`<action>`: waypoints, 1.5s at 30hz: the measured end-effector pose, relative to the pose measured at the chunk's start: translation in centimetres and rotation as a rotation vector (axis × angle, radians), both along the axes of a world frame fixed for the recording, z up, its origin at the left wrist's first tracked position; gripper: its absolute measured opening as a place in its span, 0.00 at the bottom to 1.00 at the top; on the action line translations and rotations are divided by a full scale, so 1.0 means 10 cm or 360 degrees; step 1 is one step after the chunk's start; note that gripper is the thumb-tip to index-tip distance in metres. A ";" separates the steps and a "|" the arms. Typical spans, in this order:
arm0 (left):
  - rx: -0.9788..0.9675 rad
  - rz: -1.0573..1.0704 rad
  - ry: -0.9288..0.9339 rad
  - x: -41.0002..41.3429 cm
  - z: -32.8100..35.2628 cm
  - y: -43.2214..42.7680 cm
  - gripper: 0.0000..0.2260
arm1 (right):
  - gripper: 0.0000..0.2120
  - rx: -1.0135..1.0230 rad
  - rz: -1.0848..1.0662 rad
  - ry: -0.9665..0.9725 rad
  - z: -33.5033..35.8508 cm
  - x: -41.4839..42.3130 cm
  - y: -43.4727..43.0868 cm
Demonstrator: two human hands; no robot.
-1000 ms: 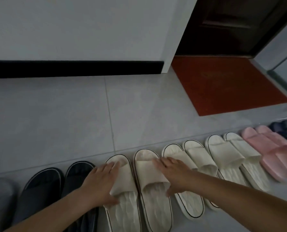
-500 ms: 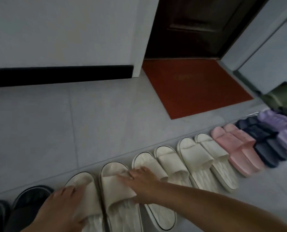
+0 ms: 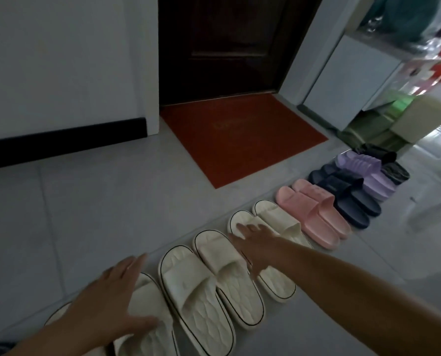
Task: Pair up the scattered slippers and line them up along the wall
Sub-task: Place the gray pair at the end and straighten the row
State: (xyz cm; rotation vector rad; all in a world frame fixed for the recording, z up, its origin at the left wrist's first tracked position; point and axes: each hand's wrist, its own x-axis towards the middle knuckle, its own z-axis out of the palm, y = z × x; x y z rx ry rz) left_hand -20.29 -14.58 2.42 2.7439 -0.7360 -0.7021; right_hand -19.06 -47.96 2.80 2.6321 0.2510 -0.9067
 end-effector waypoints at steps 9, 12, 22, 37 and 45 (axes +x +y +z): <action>0.0421 -0.0274 -0.0077 0.36 -0.05 -1.35 0.54 | 0.55 0.0134 -0.0495 -0.0001 -0.07 -0.15 -1.09; 0.0363 -0.0036 0.0078 0.39 -0.29 -1.80 0.53 | 0.54 0.0408 -0.0836 -0.0026 -0.21 -0.03 -1.33; 0.0519 -0.0206 -0.0145 0.13 -0.67 -2.81 0.56 | 0.60 0.0435 -0.1730 -0.0559 -0.64 -0.17 -2.87; 0.0500 -0.0021 -0.0290 0.09 -0.92 -3.06 0.67 | 0.46 0.0533 -0.1777 -0.0551 -1.03 -0.28 -3.16; 0.0479 0.0005 -0.0268 0.08 -0.84 -3.04 0.65 | 0.46 0.0613 -0.1843 -0.0571 -0.97 -0.26 -3.10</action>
